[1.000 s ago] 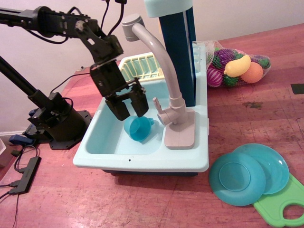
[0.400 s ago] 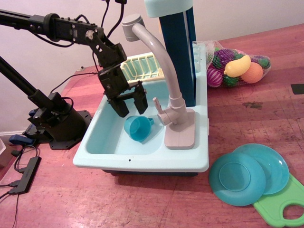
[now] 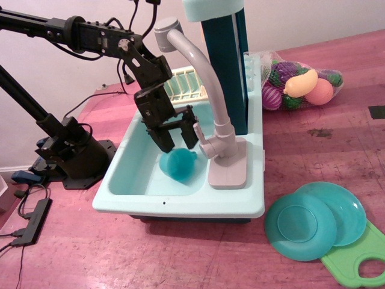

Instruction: Flip cup upright

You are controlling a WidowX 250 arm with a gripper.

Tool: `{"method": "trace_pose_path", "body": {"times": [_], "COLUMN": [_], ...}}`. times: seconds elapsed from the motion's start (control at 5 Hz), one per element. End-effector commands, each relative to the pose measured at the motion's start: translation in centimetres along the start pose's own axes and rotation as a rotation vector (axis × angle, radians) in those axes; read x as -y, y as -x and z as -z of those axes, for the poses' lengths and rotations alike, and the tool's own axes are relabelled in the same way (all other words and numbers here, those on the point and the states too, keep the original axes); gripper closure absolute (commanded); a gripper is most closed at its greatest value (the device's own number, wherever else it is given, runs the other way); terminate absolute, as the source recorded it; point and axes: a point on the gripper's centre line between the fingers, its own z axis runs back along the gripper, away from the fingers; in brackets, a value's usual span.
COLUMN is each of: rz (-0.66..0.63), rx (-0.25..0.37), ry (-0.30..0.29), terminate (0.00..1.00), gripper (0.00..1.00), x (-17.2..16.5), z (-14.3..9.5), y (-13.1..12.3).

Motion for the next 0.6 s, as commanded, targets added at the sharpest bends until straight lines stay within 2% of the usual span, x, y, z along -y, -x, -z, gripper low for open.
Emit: {"method": "trace_pose_path", "body": {"times": [0.0, 0.4], "rz": [0.054, -0.011], "rx": [0.054, 0.057], "ry": [-0.022, 0.012], "terminate": [0.00, 0.00], "gripper": [0.00, 0.00], "x": [-0.5, 4.1], "z": [-0.7, -0.9], "y": [-3.0, -3.1]}}
